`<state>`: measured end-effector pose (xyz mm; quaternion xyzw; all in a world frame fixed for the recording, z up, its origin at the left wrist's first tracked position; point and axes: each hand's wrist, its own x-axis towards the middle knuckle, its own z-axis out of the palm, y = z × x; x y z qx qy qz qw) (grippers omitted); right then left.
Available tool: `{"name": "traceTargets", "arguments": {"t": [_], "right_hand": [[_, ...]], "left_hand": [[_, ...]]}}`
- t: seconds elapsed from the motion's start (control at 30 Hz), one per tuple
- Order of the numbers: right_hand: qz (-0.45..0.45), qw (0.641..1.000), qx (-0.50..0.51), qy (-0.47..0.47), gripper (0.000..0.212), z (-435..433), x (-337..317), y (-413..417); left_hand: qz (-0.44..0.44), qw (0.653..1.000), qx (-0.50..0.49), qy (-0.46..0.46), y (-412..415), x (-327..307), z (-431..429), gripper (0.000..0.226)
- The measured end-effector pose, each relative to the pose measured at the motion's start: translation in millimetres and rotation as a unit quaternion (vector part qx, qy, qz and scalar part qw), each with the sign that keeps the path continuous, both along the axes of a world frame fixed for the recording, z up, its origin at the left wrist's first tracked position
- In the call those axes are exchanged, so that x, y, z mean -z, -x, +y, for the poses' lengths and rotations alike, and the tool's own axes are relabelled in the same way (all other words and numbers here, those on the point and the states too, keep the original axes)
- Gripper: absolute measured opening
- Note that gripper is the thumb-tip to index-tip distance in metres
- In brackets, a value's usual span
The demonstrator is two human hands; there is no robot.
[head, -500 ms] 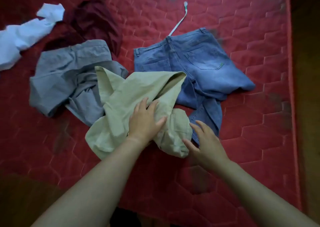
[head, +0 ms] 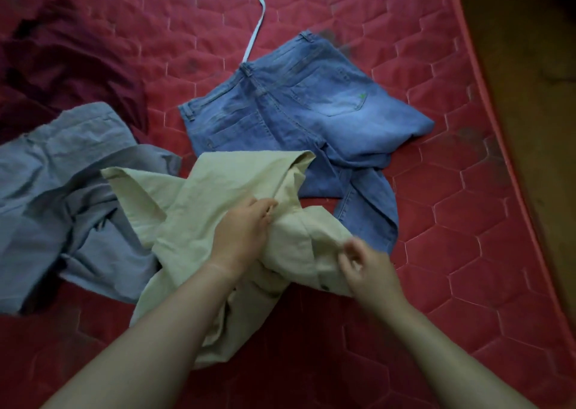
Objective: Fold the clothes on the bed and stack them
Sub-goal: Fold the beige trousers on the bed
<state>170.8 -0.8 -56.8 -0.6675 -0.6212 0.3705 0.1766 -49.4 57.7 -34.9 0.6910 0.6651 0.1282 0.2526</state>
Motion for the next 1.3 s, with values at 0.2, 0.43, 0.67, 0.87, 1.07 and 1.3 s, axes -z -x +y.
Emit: {"name": "traceTargets", "arguments": {"t": [0.2, 0.43, 0.67, 0.87, 1.07, 1.3], "right_hand": [[0.060, 0.976, 0.015, -0.208, 0.003, 126, -86, 37], [-0.014, 0.993, -0.032, -0.112, 0.046, 155, -59, 32], [-0.023, 1.000, -0.015, 0.001, 0.056, 109, 18, -2], [0.061, 0.998, 0.022, -0.013, 0.044, 111, 54, 34], [0.139, 0.989, 0.052, 0.027, 0.061, 110, 88, 100], [0.154, 0.984, 0.092, -0.015, 0.044, 131, 73, 102]], "left_hand": [[-0.020, 0.984, -0.077, -0.161, 40, -66, 29, 0.029], [0.118, 0.973, -0.198, 0.027, 92, -70, 45, 0.041], [0.120, 0.992, 0.034, -0.022, 20, -42, 118, 0.046], [0.185, 0.972, 0.141, -0.011, 13, 21, 160, 0.040], [0.266, 0.963, 0.033, -0.004, 74, 60, 176, 0.056], [0.246, 0.969, -0.020, 0.009, 124, 48, 138, 0.056]]}}
